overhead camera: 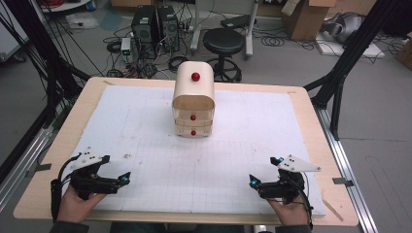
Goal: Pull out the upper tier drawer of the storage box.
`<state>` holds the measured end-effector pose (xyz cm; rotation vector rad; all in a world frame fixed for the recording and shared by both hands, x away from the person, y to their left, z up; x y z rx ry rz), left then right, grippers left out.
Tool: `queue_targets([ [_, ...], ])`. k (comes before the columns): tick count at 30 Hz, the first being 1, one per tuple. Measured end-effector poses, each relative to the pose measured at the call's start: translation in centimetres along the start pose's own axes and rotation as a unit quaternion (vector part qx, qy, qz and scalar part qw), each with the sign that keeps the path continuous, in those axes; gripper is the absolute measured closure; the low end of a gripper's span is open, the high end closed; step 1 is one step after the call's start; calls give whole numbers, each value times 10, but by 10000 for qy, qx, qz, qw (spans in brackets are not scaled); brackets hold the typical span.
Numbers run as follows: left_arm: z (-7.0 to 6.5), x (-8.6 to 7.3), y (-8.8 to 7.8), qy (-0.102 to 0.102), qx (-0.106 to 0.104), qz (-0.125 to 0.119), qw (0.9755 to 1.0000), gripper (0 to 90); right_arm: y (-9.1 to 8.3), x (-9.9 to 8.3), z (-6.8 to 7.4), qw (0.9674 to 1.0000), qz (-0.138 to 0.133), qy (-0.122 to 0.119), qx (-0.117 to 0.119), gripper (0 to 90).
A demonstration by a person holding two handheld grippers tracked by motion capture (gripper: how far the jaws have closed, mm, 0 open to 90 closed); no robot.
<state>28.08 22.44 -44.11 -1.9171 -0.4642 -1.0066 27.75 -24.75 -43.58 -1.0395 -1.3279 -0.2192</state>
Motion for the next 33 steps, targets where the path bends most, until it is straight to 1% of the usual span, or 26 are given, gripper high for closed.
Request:
queue_targets([
  [15, 1, -2, 3, -46, 37, 22, 10000, 17, 3, -2, -3, 10000, -51, -30, 53, 2],
  [17, 1, -1, 3, -27, 40, 19, 10000, 17, 3, -2, -2, 10000, -35, -42, 49, 2],
  [20, 0, 0, 3, -23, 28, 9, 10000, 17, 6, 0, 1, 9998, -14, -183, 53, 1],
  [25, 0, -2, 3, -27, 14, 23, 10000, 17, 7, 2, 3, 9997, -38, -234, 59, 1],
  [26, 0, -2, 3, -27, 11, 22, 10000, 17, 7, 6, 4, 9995, -72, -309, 40, 2],
  [29, 0, -1, 2, -16, 27, 1, 10000, 17, 8, 8, 6, 9994, -48, -341, 78, 2],
  [30, 0, -2, 2, -16, 26, 17, 10000, 17, 11, 10, 9, 9992, 6, -386, 109, 2],
  [33, 1, -2, 3, -18, -1, 33, 10000, 17, 12, 13, 12, 9990, 20, -433, 108, 2],
])
Point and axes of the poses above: each handheld gripper's, and its own axes: y roughly forward along the jaws, x roughly out of its top, z roughly to its left, the point moved 6 cm from there along y, roughly forward along the jaws, and after that the axes turned 12 degrees about -y, right-handed, at the moved point
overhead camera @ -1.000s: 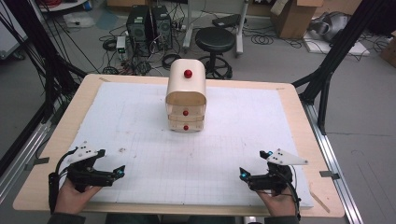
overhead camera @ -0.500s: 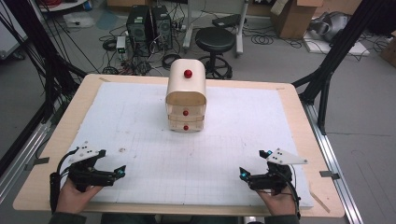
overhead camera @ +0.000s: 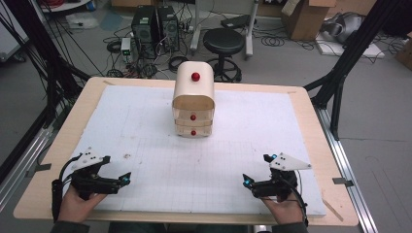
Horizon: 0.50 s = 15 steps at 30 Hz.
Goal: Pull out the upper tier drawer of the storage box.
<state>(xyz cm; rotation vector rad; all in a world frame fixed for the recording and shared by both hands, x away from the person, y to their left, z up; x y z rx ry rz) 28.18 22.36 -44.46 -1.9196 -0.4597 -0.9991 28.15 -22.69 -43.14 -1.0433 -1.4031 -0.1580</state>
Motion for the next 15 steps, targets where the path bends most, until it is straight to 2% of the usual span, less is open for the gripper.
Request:
queue_targets([
  [8, 1, 0, -1, -8, 26, -24, 10000, 17, -1, 21, 8, 9996, -27, -271, -40, 2],
  [15, 2, -1, -3, -43, 42, -46, 10000, 17, 1, 30, 11, 9994, -47, -350, -57, 2],
])
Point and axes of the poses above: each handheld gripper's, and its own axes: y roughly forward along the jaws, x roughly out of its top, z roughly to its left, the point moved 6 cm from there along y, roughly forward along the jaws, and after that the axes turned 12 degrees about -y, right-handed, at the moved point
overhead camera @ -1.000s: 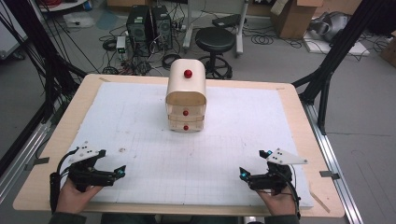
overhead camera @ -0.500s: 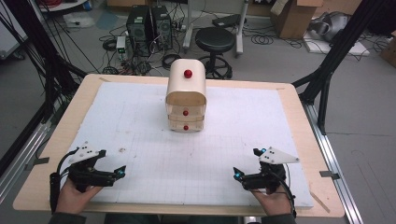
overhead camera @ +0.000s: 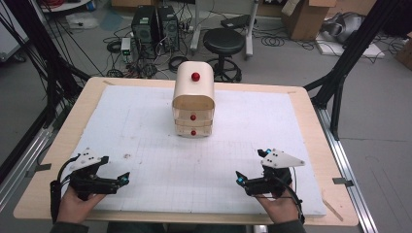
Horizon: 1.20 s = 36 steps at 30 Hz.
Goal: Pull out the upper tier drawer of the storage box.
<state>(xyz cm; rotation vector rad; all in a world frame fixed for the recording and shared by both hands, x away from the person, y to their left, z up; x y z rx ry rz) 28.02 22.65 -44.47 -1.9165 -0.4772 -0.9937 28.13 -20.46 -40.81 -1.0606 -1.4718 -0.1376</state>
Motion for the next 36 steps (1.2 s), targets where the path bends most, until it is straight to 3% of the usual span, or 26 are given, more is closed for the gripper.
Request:
queue_targets([
  [20, 0, 1, -1, -16, -39, -29, 10000, 17, 15, 24, 12, 9993, 99, -358, -37, 12],
  [36, 0, 2, -2, -13, -30, -40, 10000, 18, 30, 41, 18, 9998, -68, -183, -104, 12],
])
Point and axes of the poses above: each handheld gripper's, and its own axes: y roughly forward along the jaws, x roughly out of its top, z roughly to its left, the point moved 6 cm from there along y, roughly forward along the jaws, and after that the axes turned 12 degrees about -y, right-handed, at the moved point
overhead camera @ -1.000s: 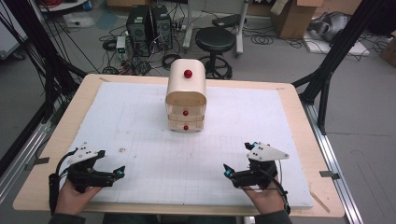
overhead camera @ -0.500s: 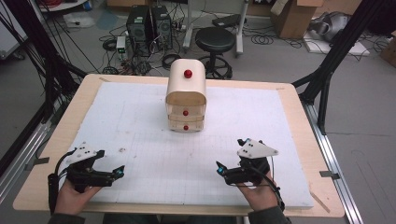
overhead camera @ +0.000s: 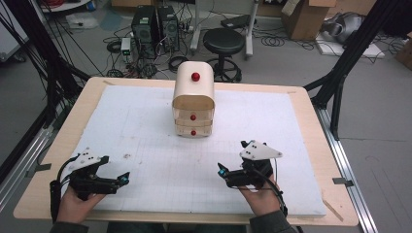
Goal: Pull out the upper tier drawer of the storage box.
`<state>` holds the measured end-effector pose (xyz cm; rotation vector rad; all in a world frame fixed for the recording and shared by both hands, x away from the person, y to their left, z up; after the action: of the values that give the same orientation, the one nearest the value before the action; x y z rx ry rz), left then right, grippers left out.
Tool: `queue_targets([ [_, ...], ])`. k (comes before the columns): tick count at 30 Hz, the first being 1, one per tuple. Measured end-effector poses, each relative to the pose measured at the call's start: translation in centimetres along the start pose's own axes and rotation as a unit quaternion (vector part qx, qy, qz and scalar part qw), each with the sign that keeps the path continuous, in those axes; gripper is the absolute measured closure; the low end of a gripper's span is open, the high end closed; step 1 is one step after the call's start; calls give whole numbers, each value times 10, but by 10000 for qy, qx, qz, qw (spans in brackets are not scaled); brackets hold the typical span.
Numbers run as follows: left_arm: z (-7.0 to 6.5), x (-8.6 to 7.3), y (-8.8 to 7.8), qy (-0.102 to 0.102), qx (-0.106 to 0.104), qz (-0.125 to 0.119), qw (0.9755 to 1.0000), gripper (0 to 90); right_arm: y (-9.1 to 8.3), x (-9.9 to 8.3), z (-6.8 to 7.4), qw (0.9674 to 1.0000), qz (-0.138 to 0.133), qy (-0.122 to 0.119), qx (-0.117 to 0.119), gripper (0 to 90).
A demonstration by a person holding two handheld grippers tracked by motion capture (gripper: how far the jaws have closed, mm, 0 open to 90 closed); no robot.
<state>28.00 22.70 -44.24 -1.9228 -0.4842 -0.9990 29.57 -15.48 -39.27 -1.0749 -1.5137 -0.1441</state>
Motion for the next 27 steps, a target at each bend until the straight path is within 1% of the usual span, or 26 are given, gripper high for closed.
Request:
queue_targets([
  [2, 0, 0, 0, -1, -3, -6, 10000, 18, 3, 3, 2, 9999, -53, 72, -46, 13],
  [3, 0, 0, 0, -3, -6, -10, 10000, 17, 7, 7, 4, 9999, -104, 101, -52, 55],
  [6, 1, 0, -1, -19, -8, -8, 10000, 17, 11, 11, 6, 9997, -159, 171, -61, 59],
  [7, 1, 0, -1, -20, -4, -17, 10000, 17, 15, 15, 8, 9995, -188, 222, -145, 59],
  [9, 1, 0, -1, -15, -1, -13, 10000, 17, 17, 16, 9, 9993, -221, 266, -150, 59],
  [10, 1, 1, -1, -16, -6, -19, 10000, 17, 20, 19, 11, 9990, -277, 323, -159, 59],
  [13, 1, 1, -1, -20, -15, -28, 10000, 17, 28, 25, 15, 9984, -290, 444, -219, 59],
  [15, 2, 1, -2, -24, -10, -34, 10000, 17, 33, 29, 17, 9976, -348, 539, -279, 60],
  [16, 2, 1, -2, -20, -17, -30, 10000, 17, 38, 33, 18, 9965, -391, 636, -363, 61],
  [17, 2, 1, -2, -19, -18, -32, 10000, 17, 38, 33, 18, 9965, -391, 636, -363, 61],
  [18, 1, 1, -2, -15, -19, -39, 10000, 17, 41, 36, 18, 9953, -456, 702, -482, 61],
  [20, 1, 2, -2, -21, -19, -40, 10000, 17, 45, 39, 18, 9940, -481, 799, -578, 62],
  [22, 1, 1, -2, -17, -20, -33, 10000, 18, 46, 40, 19, 9935, -500, 831, -588, 64],
  [23, 1, 1, -2, -22, -32, -26, 10000, 17, 50, 42, 19, 9924, -520, 892, -671, 69],
  [24, 1, 1, -1, -28, -19, -26, 10000, 17, 50, 42, 19, 9924, -520, 892, -671, 69],
  [27, 1, 1, -1, -34, -13, -29, 10000, 17, 55, 45, 19, 9905, -559, 948, -829, 70],
])
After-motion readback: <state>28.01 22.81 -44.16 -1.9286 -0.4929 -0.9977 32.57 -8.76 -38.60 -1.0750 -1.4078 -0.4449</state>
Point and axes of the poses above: each handheld gripper's, and its own axes: y roughly forward along the jaws, x roughly out of its top, z roughly to its left, the point moved 6 cm from there along y, roughly forward along the jaws, and after that the axes turned 12 degrees about -y, right-handed, at the moved point
